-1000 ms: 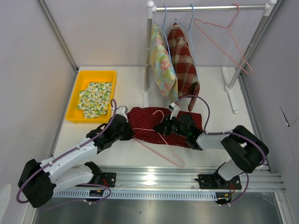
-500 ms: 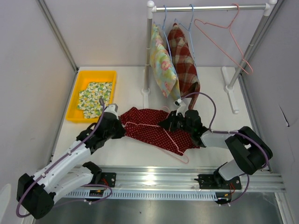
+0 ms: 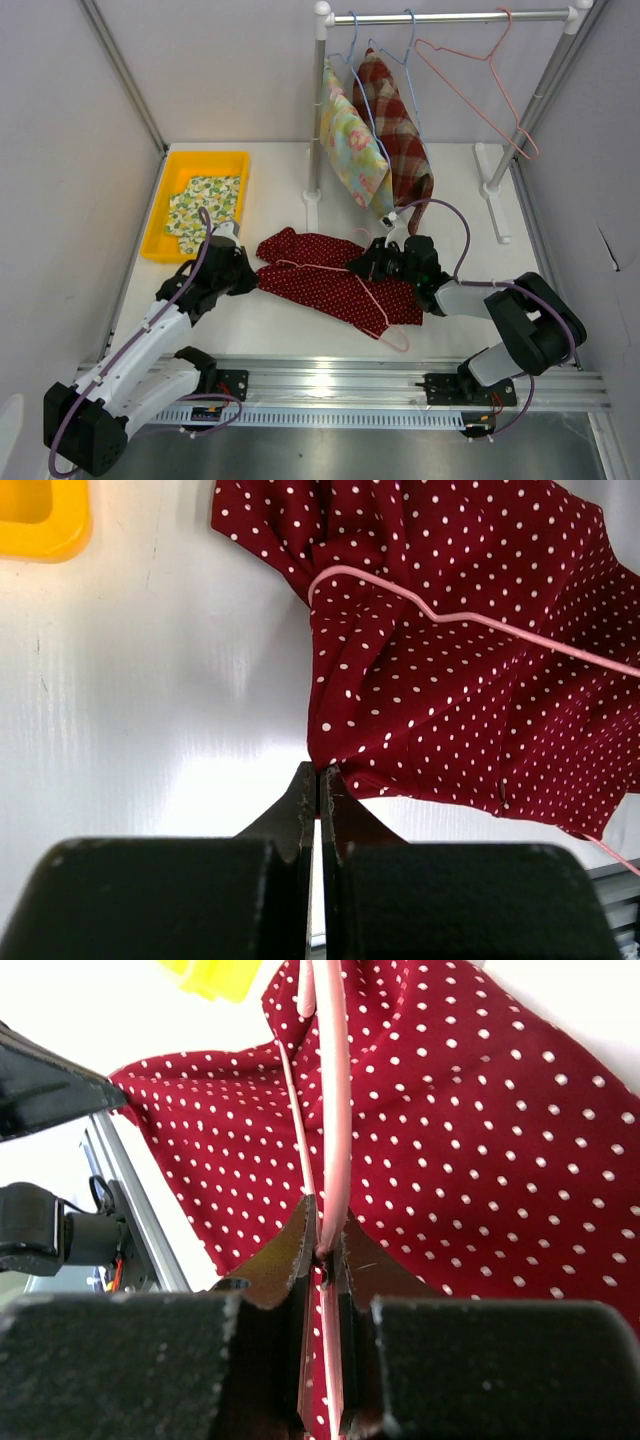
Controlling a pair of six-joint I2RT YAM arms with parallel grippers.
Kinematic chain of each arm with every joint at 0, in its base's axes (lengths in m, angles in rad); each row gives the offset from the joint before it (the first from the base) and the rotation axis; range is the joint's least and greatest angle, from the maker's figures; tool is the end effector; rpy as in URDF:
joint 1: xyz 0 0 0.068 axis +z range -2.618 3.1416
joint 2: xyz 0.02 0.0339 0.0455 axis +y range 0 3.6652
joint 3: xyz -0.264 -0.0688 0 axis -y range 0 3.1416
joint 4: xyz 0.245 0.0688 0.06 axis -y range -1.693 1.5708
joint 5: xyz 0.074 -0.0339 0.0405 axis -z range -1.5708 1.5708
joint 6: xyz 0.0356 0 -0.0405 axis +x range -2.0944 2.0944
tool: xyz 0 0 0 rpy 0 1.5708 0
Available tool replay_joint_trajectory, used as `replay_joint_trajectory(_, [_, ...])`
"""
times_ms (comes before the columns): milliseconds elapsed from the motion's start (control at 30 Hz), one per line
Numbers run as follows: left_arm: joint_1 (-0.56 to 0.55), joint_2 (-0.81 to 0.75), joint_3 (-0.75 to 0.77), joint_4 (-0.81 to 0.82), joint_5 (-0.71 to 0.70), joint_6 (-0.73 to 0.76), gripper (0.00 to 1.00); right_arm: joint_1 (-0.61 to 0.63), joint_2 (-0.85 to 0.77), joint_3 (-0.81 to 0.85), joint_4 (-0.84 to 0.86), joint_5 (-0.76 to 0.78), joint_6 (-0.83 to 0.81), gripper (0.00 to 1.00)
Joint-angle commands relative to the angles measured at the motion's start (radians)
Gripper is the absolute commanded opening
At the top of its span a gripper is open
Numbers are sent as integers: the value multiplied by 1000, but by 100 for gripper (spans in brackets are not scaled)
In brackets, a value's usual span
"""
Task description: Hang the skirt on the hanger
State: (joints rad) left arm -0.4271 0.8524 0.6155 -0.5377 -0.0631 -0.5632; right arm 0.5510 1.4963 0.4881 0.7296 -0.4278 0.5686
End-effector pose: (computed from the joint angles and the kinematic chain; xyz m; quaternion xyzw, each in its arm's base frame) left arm 0.1618 -0.0712 0.2365 -0.0748 0.9184 -0.1585 0.3548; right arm 0.2343 0.1613 0.1723 -0.1209 0.7813 0.4560 0.4085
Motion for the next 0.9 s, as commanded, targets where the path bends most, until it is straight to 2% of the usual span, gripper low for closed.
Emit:
replay_joint_trajectory(0, [34, 13, 39, 21, 17, 25, 0, 0, -44, -42, 34, 6, -18, 0])
replay_joint_trajectory(167, [94, 46, 49, 30, 38, 26, 0, -14, -71, -143, 74, 37, -4, 0])
replay_joint_trajectory(433, [154, 125, 52, 59, 108, 16, 2, 15, -81, -169, 59, 118, -18, 0])
replay_joint_trajectory(533, [157, 138, 40, 73, 126, 17, 11, 12, -79, -157, 36, 142, -36, 0])
replay_joint_trajectory(567, [157, 136, 35, 77, 140, 19, 24, 13, -79, -143, 18, 149, -44, 0])
replay_joint_trajectory(600, [157, 132, 35, 77, 146, 22, 30, 13, -80, -140, 11, 149, -47, 0])
replay_joint_trajectory(633, [157, 117, 27, 85, 155, 29, 42, 18, -80, -134, 5, 147, -52, 0])
replay_joint_trajectory(767, [137, 35, 27, 67, 161, 46, 53, 24, -85, -126, -13, 149, -65, 0])
replay_joint_trajectory(833, [76, 10, 47, 47, 126, 46, 54, 24, -87, -126, -18, 149, -67, 0])
replay_joint_trajectory(867, [-8, -7, 58, 48, 97, 42, 55, 24, -90, -128, -21, 149, -68, 0])
